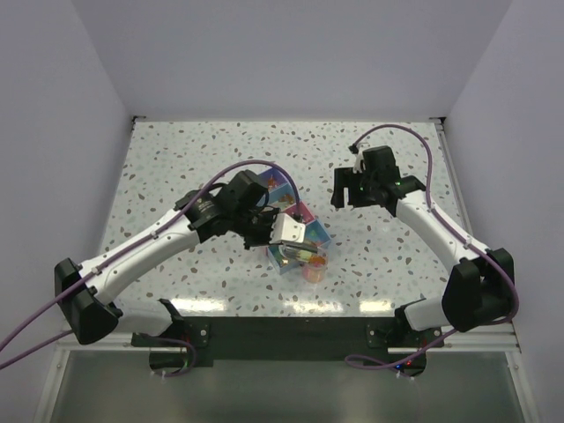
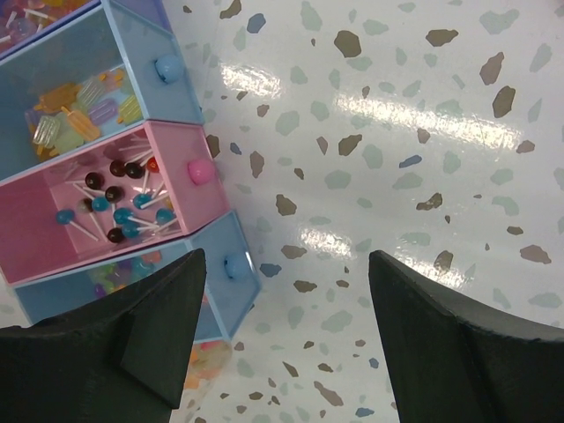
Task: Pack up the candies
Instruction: Place the fake candies in the packing bottle, then adjust the spatula, then adjust the storage box at the center of the board, then scoop the fake candies from the storage box.
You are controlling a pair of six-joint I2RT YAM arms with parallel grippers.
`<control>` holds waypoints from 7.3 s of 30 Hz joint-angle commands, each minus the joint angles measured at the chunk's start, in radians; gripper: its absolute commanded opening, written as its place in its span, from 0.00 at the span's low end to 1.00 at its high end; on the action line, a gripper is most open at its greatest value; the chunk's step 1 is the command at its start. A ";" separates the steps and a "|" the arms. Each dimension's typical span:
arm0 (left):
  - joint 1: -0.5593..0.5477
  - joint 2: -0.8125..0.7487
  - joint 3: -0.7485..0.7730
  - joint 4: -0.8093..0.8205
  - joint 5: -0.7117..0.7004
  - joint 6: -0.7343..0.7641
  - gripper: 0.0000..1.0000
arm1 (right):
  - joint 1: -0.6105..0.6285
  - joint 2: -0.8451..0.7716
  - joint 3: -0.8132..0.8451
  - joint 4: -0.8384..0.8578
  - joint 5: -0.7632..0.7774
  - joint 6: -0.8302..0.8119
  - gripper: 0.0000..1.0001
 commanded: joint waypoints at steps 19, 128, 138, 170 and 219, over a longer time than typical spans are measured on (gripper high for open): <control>-0.086 0.045 0.156 -0.135 -0.179 0.008 0.00 | -0.011 0.002 -0.004 0.045 -0.050 0.006 0.78; 0.482 -0.318 -0.607 1.074 0.064 -0.564 0.00 | 0.006 0.262 0.009 0.509 -0.798 0.358 0.00; 0.490 -0.323 -0.487 0.866 0.064 -0.425 0.00 | 0.008 0.266 0.100 0.336 -0.720 0.242 0.43; 0.295 0.240 0.254 -0.164 -0.326 -0.262 0.00 | 0.169 0.642 0.588 -0.060 -0.119 -0.102 0.34; 0.201 0.448 0.329 -0.356 -0.515 -0.239 0.00 | 0.341 0.594 0.466 0.065 -0.071 -0.047 0.00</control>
